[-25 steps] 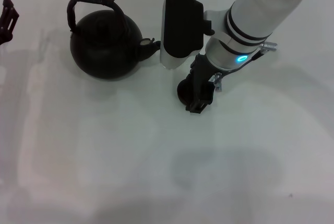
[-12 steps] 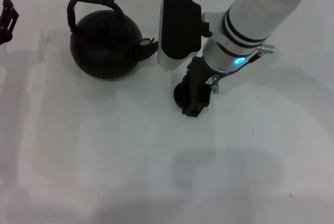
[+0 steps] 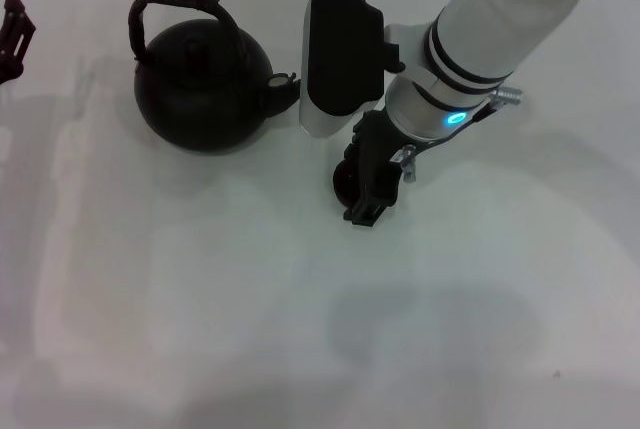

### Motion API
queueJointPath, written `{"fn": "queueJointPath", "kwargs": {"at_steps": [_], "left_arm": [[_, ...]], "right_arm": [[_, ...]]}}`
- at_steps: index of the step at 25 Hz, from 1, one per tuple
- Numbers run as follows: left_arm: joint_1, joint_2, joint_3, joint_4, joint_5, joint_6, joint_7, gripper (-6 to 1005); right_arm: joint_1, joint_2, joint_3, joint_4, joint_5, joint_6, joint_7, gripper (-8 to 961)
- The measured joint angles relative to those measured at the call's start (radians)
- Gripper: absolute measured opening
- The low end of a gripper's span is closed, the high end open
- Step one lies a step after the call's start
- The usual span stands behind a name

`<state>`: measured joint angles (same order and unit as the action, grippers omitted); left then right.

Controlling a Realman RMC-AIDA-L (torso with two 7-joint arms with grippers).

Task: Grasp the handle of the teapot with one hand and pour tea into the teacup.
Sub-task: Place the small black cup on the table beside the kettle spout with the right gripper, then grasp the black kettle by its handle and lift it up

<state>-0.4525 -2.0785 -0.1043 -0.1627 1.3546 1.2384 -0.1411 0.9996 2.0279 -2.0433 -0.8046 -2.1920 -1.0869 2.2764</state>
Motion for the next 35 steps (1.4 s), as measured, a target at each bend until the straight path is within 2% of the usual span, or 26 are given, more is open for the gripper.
{"fn": "queueJointPath", "kwargs": {"at_steps": [7,13,14,15,20,22,28,33,35], "left_arm": [[0.001,0.0,0.0,0.0,0.0,0.0,0.0,846],[0.003,0.0,0.0,0.0,0.0,0.0,0.004,846],[0.003,0.0,0.0,0.004,0.0,0.0,0.002,846],[0.003,0.0,0.0,0.004,0.0,0.0,0.002,846],[0.003,0.0,0.0,0.011,0.0,0.0,0.0,847],[0.003,0.0,0.0,0.011,0.0,-0.001,0.0,847],[0.003,0.0,0.0,0.011,0.001,0.008,0.0,847],[0.001,0.0,0.0,0.008,0.003,0.011,0.0,846],[0.001,0.0,0.0,0.007,0.005,0.011,0.0,846]], "right_arm": [[-0.036,0.0,0.054,-0.026,0.01,-0.001,-0.009,842],[-0.113,-0.001,0.206,-0.058,0.058,-0.012,-0.105,844],[-0.13,-0.004,0.256,-0.059,0.074,-0.022,-0.124,844],[-0.13,-0.004,0.256,-0.059,0.074,-0.022,-0.124,843],[-0.184,-0.004,0.414,-0.042,0.095,-0.034,-0.14,841],[-0.206,-0.005,0.516,-0.017,0.115,-0.035,-0.14,840],[-0.264,-0.02,0.972,0.141,0.28,-0.103,-0.15,837],[-0.331,-0.04,1.37,0.382,0.488,-0.123,-0.228,834],[-0.378,-0.029,1.47,0.45,0.609,-0.122,-0.332,833]]}}
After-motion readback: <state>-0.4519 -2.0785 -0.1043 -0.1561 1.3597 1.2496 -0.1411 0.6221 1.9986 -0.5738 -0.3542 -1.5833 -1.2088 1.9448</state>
